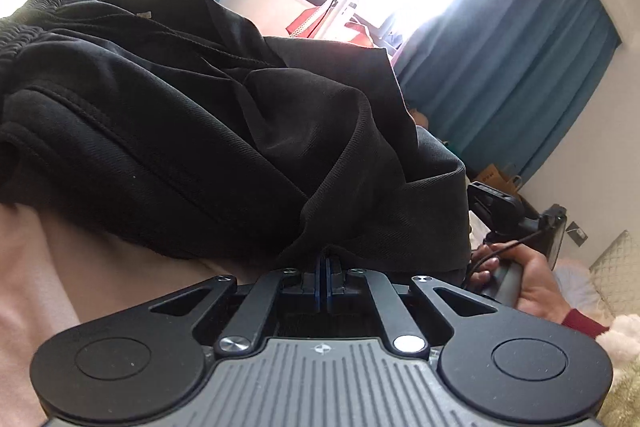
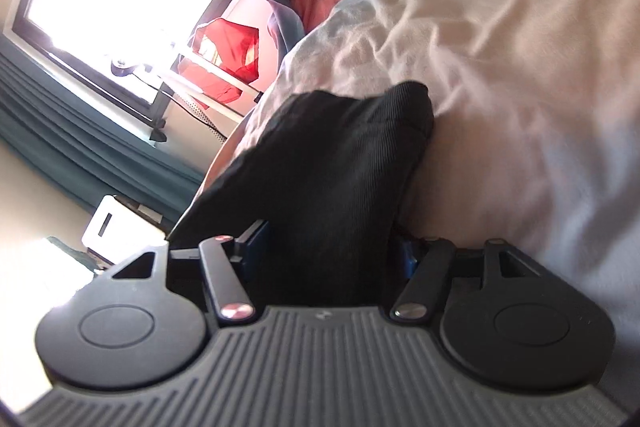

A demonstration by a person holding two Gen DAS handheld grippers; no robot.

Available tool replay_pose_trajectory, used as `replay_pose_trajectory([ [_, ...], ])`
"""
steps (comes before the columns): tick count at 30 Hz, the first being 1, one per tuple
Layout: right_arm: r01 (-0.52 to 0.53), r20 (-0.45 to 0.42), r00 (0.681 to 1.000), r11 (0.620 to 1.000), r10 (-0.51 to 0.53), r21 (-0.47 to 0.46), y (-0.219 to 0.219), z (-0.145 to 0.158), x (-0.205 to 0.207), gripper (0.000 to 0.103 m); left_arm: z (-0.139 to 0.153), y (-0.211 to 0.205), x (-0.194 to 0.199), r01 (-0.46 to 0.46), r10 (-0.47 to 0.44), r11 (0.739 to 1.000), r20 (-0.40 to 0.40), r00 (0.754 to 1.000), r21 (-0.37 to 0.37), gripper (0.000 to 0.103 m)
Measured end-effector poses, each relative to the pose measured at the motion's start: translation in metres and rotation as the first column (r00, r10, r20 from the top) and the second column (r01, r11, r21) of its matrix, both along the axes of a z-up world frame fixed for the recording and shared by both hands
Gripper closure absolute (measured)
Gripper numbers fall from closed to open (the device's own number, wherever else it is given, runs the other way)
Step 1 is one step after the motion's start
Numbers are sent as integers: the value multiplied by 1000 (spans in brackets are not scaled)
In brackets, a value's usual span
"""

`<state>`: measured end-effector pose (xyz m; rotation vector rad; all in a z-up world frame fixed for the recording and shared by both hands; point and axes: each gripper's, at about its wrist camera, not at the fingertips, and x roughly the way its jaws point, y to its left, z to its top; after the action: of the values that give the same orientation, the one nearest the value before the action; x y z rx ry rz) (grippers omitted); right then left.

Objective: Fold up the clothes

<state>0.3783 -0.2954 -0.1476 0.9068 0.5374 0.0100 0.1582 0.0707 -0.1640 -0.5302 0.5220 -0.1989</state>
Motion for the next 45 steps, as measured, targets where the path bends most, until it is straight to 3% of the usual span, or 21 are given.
replay_pose_trajectory([
  [1,25,-16,1000,998,-26,-52,1,4,6,74,-3,0,3,8,-8,1000,3,1000,-10,100],
  [3,69,-31,997,991,-73,-118,-3,13,10,94,-6,1,6,20,-20,999,10,1000,-25,100],
  [8,155,57,988,964,-146,-214,-32,52,-20,95,4,-2,1,54,-52,998,58,997,-21,101],
  [11,226,102,973,948,-207,-226,-67,76,-66,95,17,-8,-8,92,-92,996,121,988,9,101],
  [15,337,121,941,906,-316,-256,-116,91,-148,95,42,-28,-34,239,-246,969,237,940,55,100],
  [17,392,98,920,882,-380,-260,-138,87,-190,95,50,-44,-50,312,-324,946,256,911,87,100],
  [20,463,20,884,868,-467,-178,-167,66,-250,95,55,-68,-72,367,-397,916,237,887,161,99],
  [24,463,-245,864,885,-440,43,-197,26,-286,94,50,-83,-88,360,-398,902,139,907,237,94],
  [26,413,-293,883,904,-367,113,-197,7,-296,94,44,-83,-90,362,-394,897,85,915,253,93],
  [27,393,-306,891,908,-336,146,-196,-2,-301,93,42,-80,-90,361,-387,899,64,920,249,92],
  [31,425,-315,887,863,-338,272,-194,-19,-315,93,41,-66,-84,342,-351,925,23,936,168,89],
  [33,431,-308,889,847,-339,311,-193,-21,-314,93,42,-60,-84,331,-338,933,30,941,141,73],
  [35,423,-307,895,836,-324,350,-193,-24,-312,88,50,-54,-90,313,-320,941,41,946,124,67],
  [37,398,-303,907,830,-292,390,-193,-29,-308,71,52,-51,-90,303,-307,948,36,951,98,65],
  [38,382,-294,915,828,-277,410,-192,-31,-306,69,52,-49,-90,297,-301,951,32,953,85,64],
  [45,345,-297,921,881,-251,324,-189,-26,-290,70,47,-48,-84,267,-268,961,7,963,67,62],
])
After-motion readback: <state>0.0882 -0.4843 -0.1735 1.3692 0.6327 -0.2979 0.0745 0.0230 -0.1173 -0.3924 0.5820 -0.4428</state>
